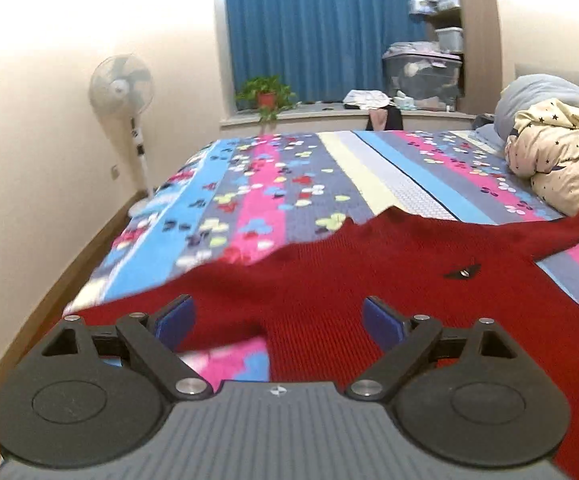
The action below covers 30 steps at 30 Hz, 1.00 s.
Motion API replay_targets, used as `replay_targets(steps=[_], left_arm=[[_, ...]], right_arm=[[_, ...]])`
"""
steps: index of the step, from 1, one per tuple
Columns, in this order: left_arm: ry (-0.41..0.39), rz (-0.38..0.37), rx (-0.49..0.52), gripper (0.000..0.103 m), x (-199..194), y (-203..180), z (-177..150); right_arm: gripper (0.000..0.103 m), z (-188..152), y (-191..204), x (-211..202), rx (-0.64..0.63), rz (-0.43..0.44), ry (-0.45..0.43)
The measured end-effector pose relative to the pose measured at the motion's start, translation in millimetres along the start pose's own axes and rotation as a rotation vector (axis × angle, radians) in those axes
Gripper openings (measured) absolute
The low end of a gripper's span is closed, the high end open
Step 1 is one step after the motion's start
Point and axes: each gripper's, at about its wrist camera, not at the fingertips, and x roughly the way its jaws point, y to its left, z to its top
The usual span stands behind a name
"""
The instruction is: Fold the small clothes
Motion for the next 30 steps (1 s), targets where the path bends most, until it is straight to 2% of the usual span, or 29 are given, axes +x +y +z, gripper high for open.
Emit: replay_targets(steps=[3,5,6,7,8,9,11,14,17,21,30], left_arm=[[-0.001,0.016,-0.018,0.094,38.1,15.8,3.0],[-0.025,0.060,-0.038,0.093,60.6,30.6,-16.7],[0.045,0.118,-0.014,0.091,78.3,35.1,-28.4],[0.175,0.184,0.012,0.083,97.6,37.9,-29.7],[0.207,0.215,-0.023,0.070,108.2,44.8,-28.3],[0.187,0.191,-0.082,0.075,110.0,53.8,-26.9],[0.177,0.180,-0.154,0.076,116.4,67.0,-22.5],[0.196,0.193,-0.222,0.076,128.7,83.4,-19.6],[0.220,0.185,-0.335,0.078,139.4,106.6,-20.8],[0.248,0.226,-0.466,0.084,152.4,142.7,-28.4],[0.320,0.281,-0.751,0.085,165.4,199.0,-57.6]], right_arm=[[0.072,-2.8,7.2,11.1,-0.006,-0.004,0.031],[0.072,-0.9,9.7,15.8,0.006,-0.014,0.048],[0.072,-0.4,9.5,16.5,0.013,-0.020,0.056],[0.072,-0.4,8.4,18.1,0.023,-0.027,0.064],[0.072,-0.3,7.7,20.0,0.032,-0.032,0.070],[0.072,-0.1,7.4,21.5,0.038,-0.035,0.073],[0.072,0.1,7.0,24.5,0.048,-0.042,0.076],[0.072,0.4,7.5,28.2,0.068,-0.052,0.080],[0.072,-0.4,9.4,29.6,0.075,-0.050,0.079],[0.073,0.4,14.0,27.3,0.073,-0.051,0.059],[0.075,11.5,6.1,12.5,0.020,-0.026,0.040]])
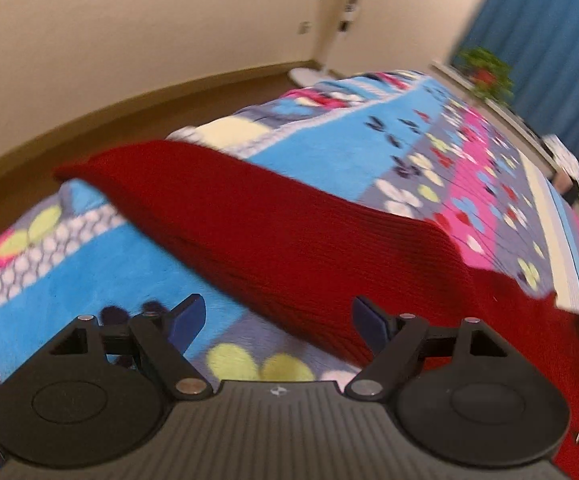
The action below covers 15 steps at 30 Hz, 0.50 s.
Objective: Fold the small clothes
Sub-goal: 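Grasp the red sweater sleeve with the left gripper and lift it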
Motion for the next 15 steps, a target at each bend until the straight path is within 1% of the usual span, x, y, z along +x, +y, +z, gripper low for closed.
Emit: replay_targets(steps=[4,7,10,15], left_arm=[[0.037,0.014,-0.103,0.085,12.6,19.6,3.8],[0.045,0.015,-0.168,0.085,18.6,31.5,4.4],[0.030,0.004,-0.197,0.085,20.1,37.6,5.8],[0.003,-0.018,-0.229,0.085,21.1,43.7,7.3]], right_arm=[[0.075,-5.1,-12.5,-3.9,0.097,0.017,-0.012],[0.075,-7.2,-7.7,-6.1,0.077,0.017,-0.037],[0.075,-7.9,-2.4,-7.5,0.058,0.049,-0.047],[0.075,-6.1,-5.6,-4.9,0.085,0.049,-0.037]])
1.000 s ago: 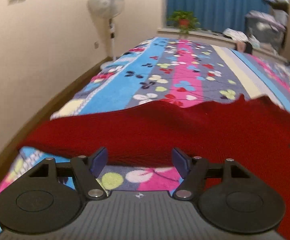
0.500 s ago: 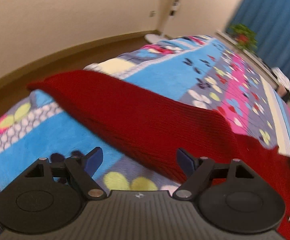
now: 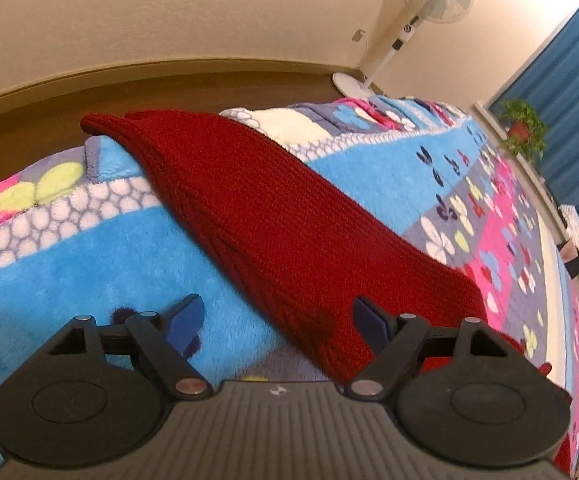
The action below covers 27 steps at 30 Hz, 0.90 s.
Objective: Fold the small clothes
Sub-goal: 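Grasp the red sweater sleeve with the left gripper and lift it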
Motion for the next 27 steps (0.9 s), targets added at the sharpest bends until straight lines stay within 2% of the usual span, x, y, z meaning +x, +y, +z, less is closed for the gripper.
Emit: replay_targets(steps=[1,2,3,4,5,10,13,15,17,19,20,21,23,27], left_arm=[[-0.010,-0.004,0.000,0.084,0.0,-0.1,0.4],[-0.023,-0.003,0.006,0.075,-0.3,-0.1,0.7],[-0.039,-0.010,0.018,0.040,-0.8,-1.5,1.4],[-0.045,-0.009,0.026,0.025,-1.0,-3.4,2.8],[-0.057,-0.011,0.028,0.021,-2.0,-4.9,4.1],[-0.139,-0.056,0.049,0.019,-16.6,-17.4,5.7],[-0.082,-0.050,-0.012,0.023,-7.8,-10.8,7.6],[-0.021,-0.043,-0.098,0.045,2.5,2.6,8.2],[0.002,-0.048,-0.159,0.049,7.6,12.1,8.0],[-0.007,-0.053,-0.161,0.049,7.4,14.2,9.6],[-0.012,-0.052,-0.150,0.047,7.2,12.9,9.6],[-0.018,-0.049,-0.140,0.041,6.1,12.4,9.0],[-0.042,-0.043,-0.109,0.023,4.2,8.6,8.5],[-0.100,-0.039,-0.009,0.018,-3.0,-9.0,7.6]], right_arm=[[0.075,0.4,-1.3,0.3,0.007,-0.001,0.001],[0.075,0.6,-2.4,0.4,0.013,-0.002,0.002],[0.075,0.7,-3.4,0.6,0.018,-0.002,0.003],[0.075,0.5,-4.0,0.8,0.021,-0.002,0.003],[0.075,0.4,-4.4,0.9,0.023,-0.004,0.004],[0.075,-0.7,-5.0,2.3,0.030,-0.008,0.006],[0.075,-0.5,-3.5,4.1,0.030,-0.008,0.010],[0.075,-0.5,-2.2,4.6,0.023,-0.006,0.011],[0.075,0.1,-2.8,5.4,0.018,-0.004,0.013],[0.075,-0.2,-2.3,5.3,0.021,-0.005,0.013],[0.075,-0.3,-2.2,5.3,0.021,-0.006,0.013],[0.075,-0.4,-2.2,5.8,0.021,-0.006,0.014],[0.075,-1.2,-1.1,7.0,0.021,-0.005,0.017],[0.075,-1.7,1.1,9.0,0.011,-0.004,0.020]])
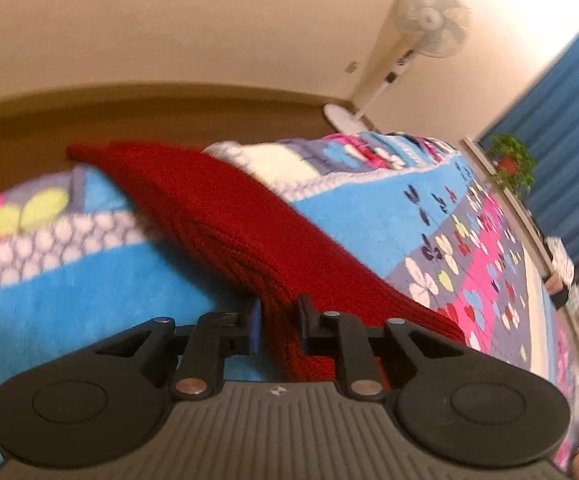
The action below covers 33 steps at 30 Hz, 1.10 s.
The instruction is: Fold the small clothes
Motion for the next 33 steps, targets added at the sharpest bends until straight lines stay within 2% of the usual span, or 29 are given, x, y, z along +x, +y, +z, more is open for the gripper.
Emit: replay_targets(steps=[2,9,12,16,17,19,20,21,22,23,24,26,27,28,30,33], left_arm=[[-0.028,-0.002,0.051,0.018,-3.7,-9.0,-1.4],[-0.077,-0.029,0.111,0.016,-11.1,-26.2,-2.0],[-0.101,-0.085,0.184,0.015,-20.8,-46.7,-7.5],[-0.170,-0.194,0.363,0.014,-45.7,-91.2,-31.6],[-0.183,-0.228,0.414,0.014,-53.8,-104.5,-42.2],[-0.213,-0.316,0.543,0.014,-73.0,-133.1,-71.2],[-0.219,-0.378,0.628,0.014,-83.9,-149.0,-91.3],[-0.206,-0.441,0.707,0.014,-92.4,-162.4,-111.9],[-0.168,-0.506,0.789,0.015,-98.6,-175.0,-133.4],[-0.102,-0.565,0.883,0.017,-102.6,-187.9,-156.7],[-0.013,-0.603,0.986,0.023,-105.1,-200.1,-181.8],[0.116,-0.629,1.116,0.024,-106.4,-213.5,-215.6],[0.151,-0.631,1.145,0.024,-107.1,-216.8,-225.0],[0.167,-0.629,1.145,0.025,-107.5,-218.8,-228.3],[0.147,-0.613,1.076,0.043,-105.7,-217.9,-217.2],[0.142,-0.567,0.895,0.045,-93.3,-208.1,-182.8]], right_arm=[[0.075,0.8,-1.6,1.2,-0.003,0.002,0.002],[0.075,0.9,-1.4,2.7,-0.005,0.002,0.006],[0.075,0.7,-1.8,3.3,-0.004,0.002,0.007],[0.075,0.4,-1.5,4.4,-0.006,0.004,0.006],[0.073,0.0,-1.1,5.0,-0.008,0.005,0.005],[0.057,-1.1,0.6,6.5,-0.014,0.012,0.002],[0.046,-1.7,1.3,8.0,-0.015,0.019,0.004],[0.039,-2.4,1.6,9.2,-0.014,0.026,0.010],[0.037,-2.7,2.2,10.5,-0.016,0.029,0.014],[0.037,-3.2,3.1,11.3,-0.019,0.029,0.017],[0.037,-3.0,3.9,12.0,-0.023,0.029,0.020],[0.037,-4.2,5.8,12.4,-0.032,0.025,0.027],[0.037,-3.9,6.5,12.6,-0.039,0.019,0.030],[0.038,-3.7,7.5,13.1,-0.046,0.012,0.033],[0.038,-4.3,8.8,14.3,-0.060,0.001,0.042],[0.038,-4.9,11.5,17.5,-0.075,-0.013,0.050]])
